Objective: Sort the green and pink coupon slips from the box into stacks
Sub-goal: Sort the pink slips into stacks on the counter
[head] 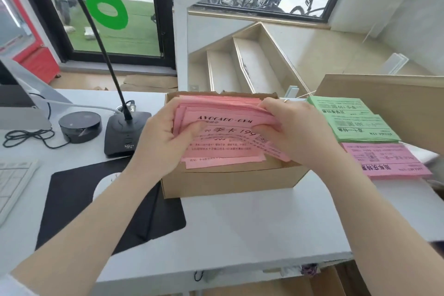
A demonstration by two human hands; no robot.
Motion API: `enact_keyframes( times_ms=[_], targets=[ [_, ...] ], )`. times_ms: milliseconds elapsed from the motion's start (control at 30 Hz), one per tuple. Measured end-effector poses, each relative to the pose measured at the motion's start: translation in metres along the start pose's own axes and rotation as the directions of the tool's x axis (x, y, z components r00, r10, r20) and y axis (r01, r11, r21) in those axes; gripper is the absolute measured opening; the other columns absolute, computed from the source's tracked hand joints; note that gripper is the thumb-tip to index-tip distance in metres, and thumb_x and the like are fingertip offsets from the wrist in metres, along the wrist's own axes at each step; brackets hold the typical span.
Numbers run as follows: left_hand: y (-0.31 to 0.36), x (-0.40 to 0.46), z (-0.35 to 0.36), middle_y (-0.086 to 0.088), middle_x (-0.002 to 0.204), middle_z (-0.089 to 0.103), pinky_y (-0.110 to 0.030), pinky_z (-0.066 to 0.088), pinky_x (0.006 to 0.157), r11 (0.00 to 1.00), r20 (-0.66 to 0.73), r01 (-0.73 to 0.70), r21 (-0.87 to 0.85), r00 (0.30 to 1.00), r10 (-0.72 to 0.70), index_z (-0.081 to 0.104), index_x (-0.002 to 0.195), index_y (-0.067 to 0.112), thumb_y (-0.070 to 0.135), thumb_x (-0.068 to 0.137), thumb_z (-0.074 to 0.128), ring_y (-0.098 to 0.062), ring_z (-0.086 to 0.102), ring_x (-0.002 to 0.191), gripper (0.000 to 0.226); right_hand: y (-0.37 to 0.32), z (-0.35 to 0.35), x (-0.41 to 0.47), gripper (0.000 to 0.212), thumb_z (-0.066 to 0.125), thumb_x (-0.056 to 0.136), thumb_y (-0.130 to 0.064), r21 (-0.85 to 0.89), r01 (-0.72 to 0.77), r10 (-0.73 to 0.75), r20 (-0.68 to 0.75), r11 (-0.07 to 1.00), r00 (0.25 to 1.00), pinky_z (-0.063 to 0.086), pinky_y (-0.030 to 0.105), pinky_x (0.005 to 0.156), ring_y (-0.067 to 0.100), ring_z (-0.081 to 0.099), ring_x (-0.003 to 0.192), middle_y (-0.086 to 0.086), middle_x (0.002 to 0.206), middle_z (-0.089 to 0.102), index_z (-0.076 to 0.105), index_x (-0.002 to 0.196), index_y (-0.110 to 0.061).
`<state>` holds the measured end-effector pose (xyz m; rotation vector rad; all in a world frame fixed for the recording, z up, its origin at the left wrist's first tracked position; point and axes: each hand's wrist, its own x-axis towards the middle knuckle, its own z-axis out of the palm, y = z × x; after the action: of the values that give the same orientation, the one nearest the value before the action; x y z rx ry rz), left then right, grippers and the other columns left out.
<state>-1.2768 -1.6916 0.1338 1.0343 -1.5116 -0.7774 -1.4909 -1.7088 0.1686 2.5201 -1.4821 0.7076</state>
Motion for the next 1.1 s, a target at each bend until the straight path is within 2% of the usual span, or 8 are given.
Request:
enact_keyframes(
  times_ms=[100,167,367,533,633,767,900,1100],
  targets=[
    [0.024,-0.032,0.011,0.033,0.092,0.065,-0.012,0.050,0.079,0.997,0.035,-0.055,-0.057,0.998,0.057,0.058,0.091,0.055,0.025,0.076,0.068,0.008,0.062,0.093,0.035,-0.010,-0.037,-0.029,0.020,0.069,0.075,-0.023,-0.057,-0.007,0.007,0.006,0.998,1.000,0.028,0.028,0.055,0.030,0.053,0.059,0.006,0.065,0.060,0.064,0.089,-0.010],
    [0.025,-0.055,0.021,0.035,0.094,0.064,-0.009,0.049,0.079,0.998,0.060,-0.059,-0.031,0.996,0.061,0.056,0.091,0.061,0.018,0.079,0.067,0.011,0.060,0.094,0.045,-0.011,-0.043,-0.050,0.022,0.069,0.077,-0.024,-0.040,-0.055,0.059,0.111,0.998,0.992,0.034,0.033,0.055,0.029,0.048,0.066,0.003,0.069,0.055,0.062,0.094,-0.012],
    [-0.033,-0.117,0.045,0.019,0.092,0.070,-0.021,0.052,0.080,0.966,0.109,0.259,0.025,0.959,-0.260,0.061,0.094,0.033,0.002,0.086,0.060,-0.001,0.065,0.090,0.033,0.001,0.026,-0.108,0.016,0.053,0.087,-0.027,-0.094,-0.071,0.105,0.427,0.993,0.898,0.032,0.030,0.060,0.026,0.055,0.094,-0.001,0.097,0.061,0.052,0.101,-0.017],
    [-0.057,-0.129,0.042,0.012,0.088,0.070,-0.020,0.052,0.076,0.936,0.032,0.351,-0.029,0.936,-0.350,0.061,0.092,0.024,-0.002,0.086,0.059,-0.004,0.064,0.087,0.027,0.008,0.044,-0.118,0.018,0.057,0.085,-0.021,-0.022,-0.091,0.093,0.365,0.996,0.926,0.030,0.029,0.064,0.024,0.056,0.090,-0.002,0.096,0.063,0.057,0.102,-0.017],
    [-0.065,-0.130,0.034,0.003,0.100,0.068,-0.018,0.051,0.077,0.917,0.040,0.387,-0.099,0.922,-0.385,0.056,0.100,0.018,-0.003,0.086,0.057,-0.006,0.064,0.095,0.026,0.026,0.042,-0.126,0.015,0.063,0.080,-0.019,0.114,-0.275,0.213,0.383,0.955,0.899,0.037,0.027,0.062,0.019,0.056,0.079,-0.004,0.086,0.064,0.061,0.095,-0.019],
    [-0.082,-0.136,0.023,0.000,0.103,0.068,-0.024,0.049,0.088,0.897,0.024,0.441,-0.029,0.898,-0.440,0.056,0.105,0.020,-0.001,0.088,0.055,-0.013,0.063,0.099,0.028,0.054,0.051,-0.146,0.016,0.067,0.077,-0.002,0.556,-0.595,0.401,0.441,0.580,0.803,0.044,0.017,0.064,0.011,0.059,0.072,0.000,0.081,0.068,0.065,0.086,-0.016],
    [-0.090,-0.134,0.020,0.002,0.083,0.073,-0.028,0.054,0.085,0.875,-0.043,0.481,-0.051,0.875,-0.483,0.060,0.092,0.012,-0.004,0.088,0.053,-0.016,0.068,0.085,0.018,0.064,0.069,-0.157,0.027,0.058,0.083,0.009,0.783,-0.601,0.447,0.486,0.159,0.751,0.050,0.029,0.080,0.015,0.065,0.089,0.004,0.095,0.071,0.064,0.100,-0.010],
    [-0.087,-0.126,0.022,0.008,0.080,0.072,-0.020,0.053,0.079,0.886,-0.071,0.461,-0.037,0.884,-0.463,0.060,0.085,0.012,0.002,0.091,0.052,-0.011,0.068,0.082,0.014,0.061,0.088,-0.154,0.030,0.048,0.089,0.007,0.831,-0.554,0.420,0.486,0.050,0.767,0.049,0.043,0.089,0.025,0.063,0.097,0.008,0.102,0.069,0.063,0.103,-0.016]
  ],
)
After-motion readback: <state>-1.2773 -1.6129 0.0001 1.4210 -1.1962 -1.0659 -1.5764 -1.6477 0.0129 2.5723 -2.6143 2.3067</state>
